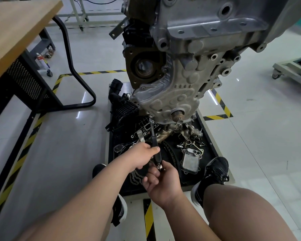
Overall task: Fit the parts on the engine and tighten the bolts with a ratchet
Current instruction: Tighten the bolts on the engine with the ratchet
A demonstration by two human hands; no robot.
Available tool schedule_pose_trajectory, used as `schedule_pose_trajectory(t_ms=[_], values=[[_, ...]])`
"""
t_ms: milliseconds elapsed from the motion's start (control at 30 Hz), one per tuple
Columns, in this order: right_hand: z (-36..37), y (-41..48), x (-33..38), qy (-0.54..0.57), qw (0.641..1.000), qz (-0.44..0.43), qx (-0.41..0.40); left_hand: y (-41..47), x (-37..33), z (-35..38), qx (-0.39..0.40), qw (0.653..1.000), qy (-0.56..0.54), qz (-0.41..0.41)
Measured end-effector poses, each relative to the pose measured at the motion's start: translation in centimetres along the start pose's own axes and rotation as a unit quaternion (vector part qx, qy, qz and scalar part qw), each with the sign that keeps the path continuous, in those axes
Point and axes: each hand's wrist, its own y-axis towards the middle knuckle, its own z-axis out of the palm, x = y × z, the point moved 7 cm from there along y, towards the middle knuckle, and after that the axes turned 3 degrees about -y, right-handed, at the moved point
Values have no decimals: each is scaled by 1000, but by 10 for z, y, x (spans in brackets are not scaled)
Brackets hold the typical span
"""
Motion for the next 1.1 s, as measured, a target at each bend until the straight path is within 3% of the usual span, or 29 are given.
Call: schedule_pose_trajectory(t_ms=[367,733,900,1100], values=[[3,-1,-3,1,1000,12,0,-1,1,-3,-34,999,23,8],[-8,3,13,-194,970,-140,-37,-3,-10,-1,-63,997,44,29],[-8,-4,22,-340,905,-243,-76,-5,-12,0,-61,997,37,32],[2,-18,29,-525,760,-368,-109,-6,-15,-2,-69,996,42,41]])
